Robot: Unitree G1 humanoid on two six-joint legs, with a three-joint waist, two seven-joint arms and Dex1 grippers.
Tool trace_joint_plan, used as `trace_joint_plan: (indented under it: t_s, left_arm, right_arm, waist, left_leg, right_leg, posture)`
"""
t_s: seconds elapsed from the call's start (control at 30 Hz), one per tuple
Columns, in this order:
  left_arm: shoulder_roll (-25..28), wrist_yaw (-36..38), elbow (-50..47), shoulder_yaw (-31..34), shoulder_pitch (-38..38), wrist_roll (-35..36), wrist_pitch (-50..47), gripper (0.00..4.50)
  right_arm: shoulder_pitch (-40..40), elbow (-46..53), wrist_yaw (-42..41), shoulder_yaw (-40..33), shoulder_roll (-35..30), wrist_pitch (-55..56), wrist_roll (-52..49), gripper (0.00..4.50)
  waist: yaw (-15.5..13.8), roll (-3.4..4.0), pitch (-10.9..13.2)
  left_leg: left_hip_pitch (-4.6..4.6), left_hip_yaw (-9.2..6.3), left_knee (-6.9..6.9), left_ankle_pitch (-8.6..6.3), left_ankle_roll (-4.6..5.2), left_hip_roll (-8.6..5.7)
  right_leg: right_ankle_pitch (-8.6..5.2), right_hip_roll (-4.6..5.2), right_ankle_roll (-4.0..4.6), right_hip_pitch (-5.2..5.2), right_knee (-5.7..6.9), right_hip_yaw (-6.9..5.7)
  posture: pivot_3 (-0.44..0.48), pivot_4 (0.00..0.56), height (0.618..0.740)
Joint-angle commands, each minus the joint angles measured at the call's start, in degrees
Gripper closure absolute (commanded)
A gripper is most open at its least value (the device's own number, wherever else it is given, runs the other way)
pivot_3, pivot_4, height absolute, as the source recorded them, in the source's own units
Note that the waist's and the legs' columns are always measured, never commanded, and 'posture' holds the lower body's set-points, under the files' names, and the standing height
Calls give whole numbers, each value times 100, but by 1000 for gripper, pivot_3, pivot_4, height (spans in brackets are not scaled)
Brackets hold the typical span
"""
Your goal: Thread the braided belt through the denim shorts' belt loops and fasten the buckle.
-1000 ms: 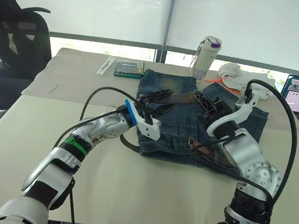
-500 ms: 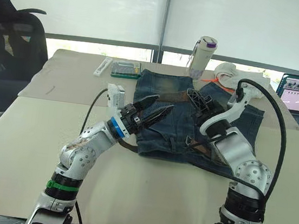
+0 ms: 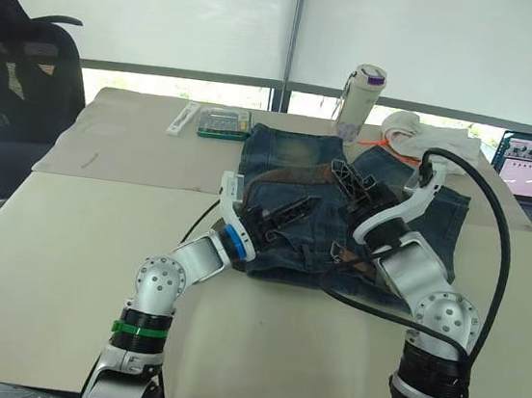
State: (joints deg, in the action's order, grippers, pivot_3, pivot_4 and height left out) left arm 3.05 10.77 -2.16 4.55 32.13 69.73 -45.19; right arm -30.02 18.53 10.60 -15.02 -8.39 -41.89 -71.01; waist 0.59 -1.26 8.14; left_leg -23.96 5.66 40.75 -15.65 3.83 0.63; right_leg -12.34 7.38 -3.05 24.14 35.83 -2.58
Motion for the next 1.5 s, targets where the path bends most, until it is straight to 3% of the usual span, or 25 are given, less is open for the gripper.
trace_joint_plan:
  t_s: [0.03,0.17,0.63,0.77,0.87,1.0,1.13,1.27,1.5]
  left_arm:
    - [-163,-115,28,334,199,178,73,48]
    - [-260,-189,79,577,320,393,-39,48]
    - [-312,-271,-62,536,304,148,-178,4473]
    - [-187,-322,-129,541,298,43,-203,4473]
    - [-78,-494,-243,579,185,78,-394,4500]
    - [54,-903,-503,365,-69,-198,-653,4500]
    - [10,-1209,-633,333,-162,-356,-696,4500]
    - [26,-1897,-719,308,-362,-521,-1002,4500]
    - [-278,-2572,-809,307,-613,-571,-1228,4500]
  right_arm:
    - [80,329,-15,0,-66,23,-154,4500]
    - [160,329,2,24,-80,37,-133,4500]
    - [256,395,-186,161,-245,-84,-320,4500]
    - [355,391,-296,171,-362,-41,-226,4500]
    - [613,536,-906,211,-773,-42,28,3383]
    - [1388,945,-2232,627,-2044,414,1568,2030]
    - [1979,1159,-3147,663,-2727,467,1923,654]
    - [2739,1167,-4049,261,-3638,857,2704,654]
    - [2798,1016,-4544,-17,-3613,1327,3050,654]
  waist:
    - [3,0,0]
    - [5,0,0]
    - [-9,0,0]
    - [-13,0,0]
    - [-21,-1,0]
    - [-62,0,0]
    - [-110,-3,2]
    - [-155,-2,1]
    - [-153,-4,2]
  left_leg:
    - [0,0,0,0,0,0]
    - [0,1,0,0,0,1]
    - [0,1,0,0,0,-1]
    - [0,1,0,-1,1,-2]
    - [-1,0,0,-1,2,-1]
    - [-1,1,-2,-6,10,-2]
    - [-2,4,0,-6,11,-4]
    - [0,-7,0,-9,15,-6]
    - [3,-13,0,-9,15,-5]
  right_leg:
    - [0,0,0,0,-1,0]
    - [0,0,0,1,-1,2]
    - [0,0,0,0,-3,4]
    - [0,0,1,-1,-4,4]
    - [0,0,0,-1,-6,5]
    - [-1,0,-1,-3,-11,11]
    - [-2,0,-2,-2,-23,19]
    - [-1,-2,-2,-19,-67,21]
    - [1,-5,-1,-22,-67,24]
  posture:
    - [0,150,737]
    - [0,150,737]
    - [0,150,737]
    - [0,150,737]
    - [0,150,737]
    - [0,150,737]
    - [0,150,737]
    - [0,150,737]
    - [0,150,737]
